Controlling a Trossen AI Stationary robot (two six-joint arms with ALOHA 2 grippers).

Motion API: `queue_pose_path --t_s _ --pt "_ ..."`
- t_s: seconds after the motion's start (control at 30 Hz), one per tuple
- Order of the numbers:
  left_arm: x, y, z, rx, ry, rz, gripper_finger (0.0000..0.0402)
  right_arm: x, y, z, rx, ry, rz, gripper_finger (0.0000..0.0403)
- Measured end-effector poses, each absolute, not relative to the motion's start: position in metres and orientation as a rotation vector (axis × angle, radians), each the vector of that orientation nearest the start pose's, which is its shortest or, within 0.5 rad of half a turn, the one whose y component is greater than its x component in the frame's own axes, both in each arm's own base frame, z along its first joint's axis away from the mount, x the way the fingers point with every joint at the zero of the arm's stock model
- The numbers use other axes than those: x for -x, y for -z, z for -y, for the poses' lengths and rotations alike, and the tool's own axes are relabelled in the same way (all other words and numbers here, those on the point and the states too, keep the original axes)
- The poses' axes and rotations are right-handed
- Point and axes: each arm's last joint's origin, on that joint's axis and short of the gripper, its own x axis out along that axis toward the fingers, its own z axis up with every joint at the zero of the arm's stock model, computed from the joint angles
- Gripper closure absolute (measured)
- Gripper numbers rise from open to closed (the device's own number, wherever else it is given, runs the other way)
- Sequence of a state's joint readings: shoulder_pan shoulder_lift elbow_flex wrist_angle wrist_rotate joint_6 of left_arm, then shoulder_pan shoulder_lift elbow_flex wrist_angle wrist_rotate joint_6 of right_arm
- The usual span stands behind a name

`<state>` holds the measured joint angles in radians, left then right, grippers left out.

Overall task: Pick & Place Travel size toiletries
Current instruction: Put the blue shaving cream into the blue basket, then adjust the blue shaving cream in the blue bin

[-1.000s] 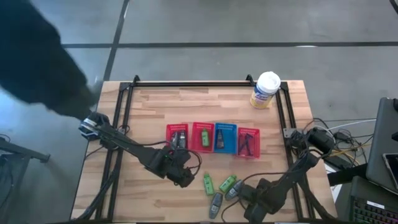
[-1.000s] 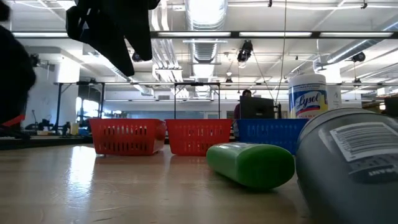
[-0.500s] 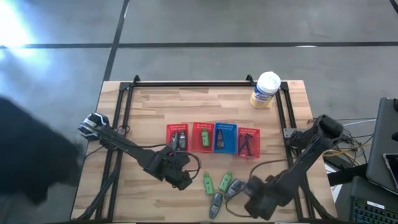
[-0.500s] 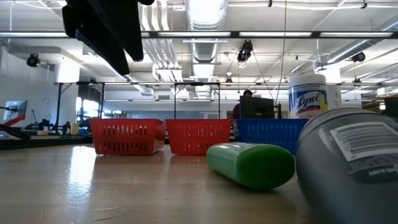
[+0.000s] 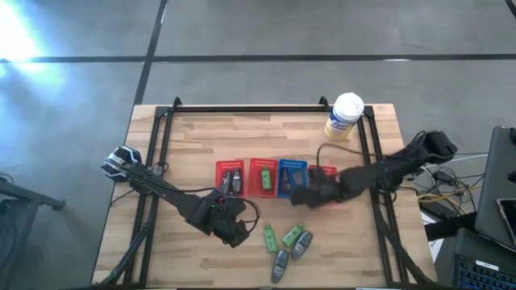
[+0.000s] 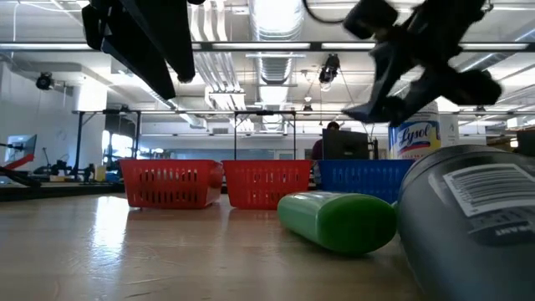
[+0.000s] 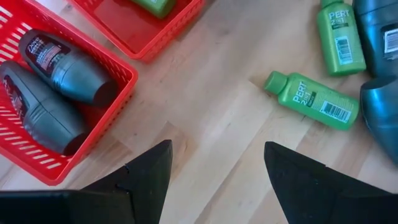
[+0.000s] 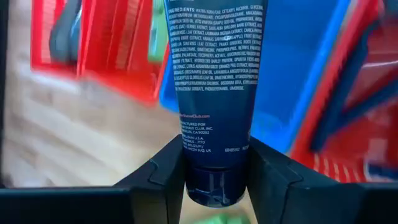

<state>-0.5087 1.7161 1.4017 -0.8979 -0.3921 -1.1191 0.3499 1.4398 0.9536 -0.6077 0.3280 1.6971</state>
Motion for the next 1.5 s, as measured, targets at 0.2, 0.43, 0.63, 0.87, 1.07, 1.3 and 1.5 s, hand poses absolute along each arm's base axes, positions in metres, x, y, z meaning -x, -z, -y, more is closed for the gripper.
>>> queue_pose_path --t_s 0.2,0.43,0.63,0.87,1.07,1.3,1.5 --pt "-0.306 -0.258 0.157 0.478 -0.500 -0.955 0.0142 -0.265 -0.206 -0.056 -1.225 0.833 -0.788 0.0233" --pt "-0.306 -0.258 0.159 0.462 -0.484 -0.955 0.0142 -0.267 -0.208 -0.056 -1.205 0.833 -0.785 0.0180" --pt "-0.308 -0.260 0.165 0.379 -0.362 -0.957 0.0142 -0.268 -0.226 -0.074 -1.111 0.733 -0.840 0.0146" --pt "-0.310 -0.261 0.164 0.363 -0.346 -0.955 0.0142 -0.266 -0.218 -0.083 -1.066 0.763 -0.902 0.0148" --pt "-0.313 -0.262 0.164 0.382 -0.335 -0.928 0.0142 -0.272 -0.205 -0.081 -1.016 0.804 -0.909 0.0202" --pt "-0.312 -0.257 0.164 0.389 -0.343 -0.938 0.0142 -0.282 -0.211 -0.082 -0.873 0.711 -0.944 0.0248" --pt "-0.312 -0.257 0.165 0.389 -0.338 -0.939 0.0142 -0.289 -0.240 -0.072 -0.512 0.553 -1.090 0.0252"
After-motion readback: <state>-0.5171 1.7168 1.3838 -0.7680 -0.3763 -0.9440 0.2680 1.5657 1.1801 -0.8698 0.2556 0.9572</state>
